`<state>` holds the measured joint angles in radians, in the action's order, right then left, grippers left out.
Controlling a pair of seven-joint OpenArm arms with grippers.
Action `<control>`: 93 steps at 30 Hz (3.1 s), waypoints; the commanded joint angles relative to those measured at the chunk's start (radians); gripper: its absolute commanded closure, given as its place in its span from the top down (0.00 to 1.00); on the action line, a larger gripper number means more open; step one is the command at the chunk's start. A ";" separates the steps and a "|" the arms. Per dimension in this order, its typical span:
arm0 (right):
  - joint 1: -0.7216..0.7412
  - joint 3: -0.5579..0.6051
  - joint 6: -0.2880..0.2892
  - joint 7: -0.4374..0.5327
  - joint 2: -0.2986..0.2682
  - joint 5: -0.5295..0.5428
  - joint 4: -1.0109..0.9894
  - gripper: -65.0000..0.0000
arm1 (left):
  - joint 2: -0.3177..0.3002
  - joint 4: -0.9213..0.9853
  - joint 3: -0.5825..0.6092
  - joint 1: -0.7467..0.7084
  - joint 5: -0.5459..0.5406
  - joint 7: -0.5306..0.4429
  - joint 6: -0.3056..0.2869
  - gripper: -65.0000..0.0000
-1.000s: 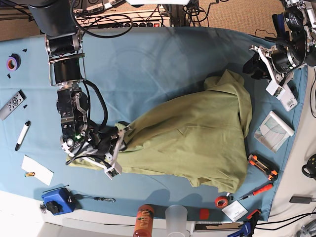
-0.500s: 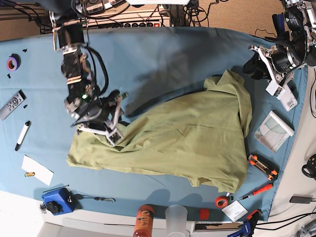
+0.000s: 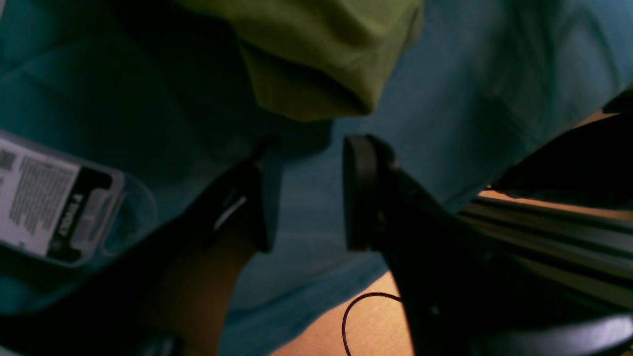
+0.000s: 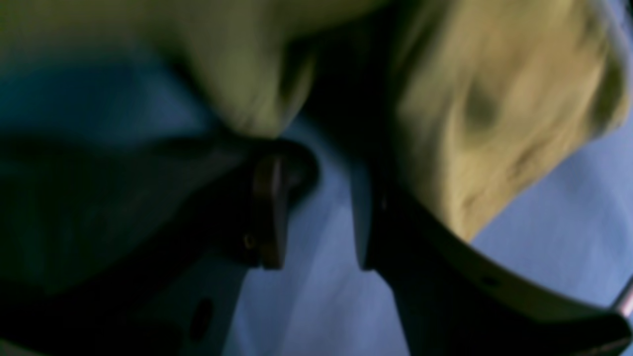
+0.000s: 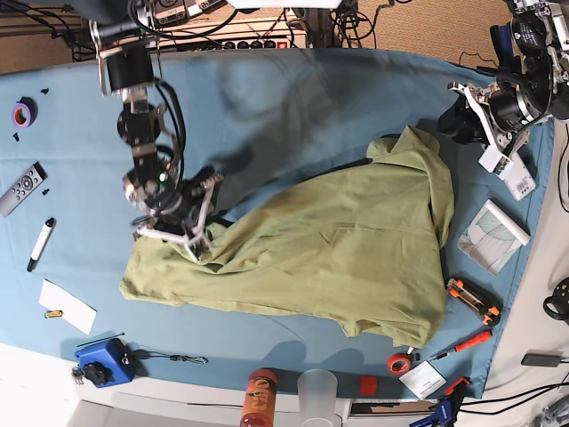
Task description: Layout the t-shirt on the table in an organized manner, then fold the t-shirt properly
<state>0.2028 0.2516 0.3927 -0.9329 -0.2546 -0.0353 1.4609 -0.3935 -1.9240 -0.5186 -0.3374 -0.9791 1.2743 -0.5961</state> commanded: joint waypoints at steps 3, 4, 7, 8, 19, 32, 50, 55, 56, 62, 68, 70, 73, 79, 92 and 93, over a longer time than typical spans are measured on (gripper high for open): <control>0.050 -0.002 0.030 -0.005 -0.005 0.047 -0.051 0.34 | -0.016 -0.016 -0.008 0.005 -0.019 -0.024 0.000 0.33; 0.058 -0.002 0.037 -0.005 -0.005 0.063 -0.058 0.34 | -0.016 -0.016 -0.008 0.005 -0.019 -0.027 0.000 0.33; 0.074 -0.002 0.038 -0.006 -0.005 0.108 -0.061 0.34 | -0.016 -0.016 -0.008 0.005 -0.019 -0.031 0.000 0.33; 0.078 -0.002 0.038 -0.007 -0.005 0.129 -0.061 0.34 | -0.016 -0.016 -0.008 0.005 -0.019 -0.035 0.000 0.33; 0.082 -0.003 0.081 0.030 0.058 0.178 -0.061 0.03 | -0.016 -0.016 -0.007 0.005 -0.018 -0.102 -0.008 0.34; 0.100 -0.003 0.029 0.044 0.083 0.087 -0.060 0.00 | 0.067 -0.015 0.007 0.005 0.000 -0.153 -0.019 0.48; 0.075 -0.005 0.027 -0.191 0.055 0.200 0.328 0.00 | 0.100 -0.015 0.052 0.000 0.089 -0.169 0.008 0.48; 0.016 -0.005 0.073 -0.258 0.055 0.199 0.328 0.03 | 0.100 -0.015 0.052 0.000 0.090 -0.175 0.008 0.48; 0.000 -0.005 0.083 -0.267 0.055 0.194 0.328 0.13 | 0.100 -0.015 0.052 0.000 0.089 -0.176 0.008 0.48; -0.069 -0.004 0.082 -0.233 0.051 0.034 0.324 0.35 | 0.100 -0.015 0.052 0.000 0.089 -0.176 0.008 0.48; -0.053 0.087 0.079 -0.075 -0.073 -0.041 0.311 0.35 | 0.100 -0.015 0.052 0.000 0.089 -0.209 0.009 0.48; -0.039 0.151 0.059 -0.080 -0.103 -0.047 0.311 0.35 | 0.100 -0.015 0.052 0.000 0.089 -0.225 0.009 0.48; -0.024 0.244 0.021 -0.072 -0.124 -0.108 0.311 0.35 | 0.100 -0.015 0.052 0.003 0.089 -0.228 0.009 0.48; 0.023 0.350 -0.025 -0.048 -0.119 -0.136 0.216 0.35 | 0.100 -0.015 0.052 0.002 0.090 -0.227 0.009 0.48; 0.082 0.372 -0.043 0.026 -0.116 -0.156 0.071 0.35 | 0.100 -0.015 0.052 0.003 0.090 -0.228 0.008 0.48; 0.082 0.372 -0.036 0.024 -0.112 -0.156 0.071 0.35 | 0.100 -0.015 0.052 0.003 0.090 -0.228 0.008 0.48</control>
<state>0.2638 0.6292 0.3603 -0.9188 -0.3653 -0.1902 1.5177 -0.2829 -1.9240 -0.4637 -0.3386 -0.8715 1.0683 -0.5812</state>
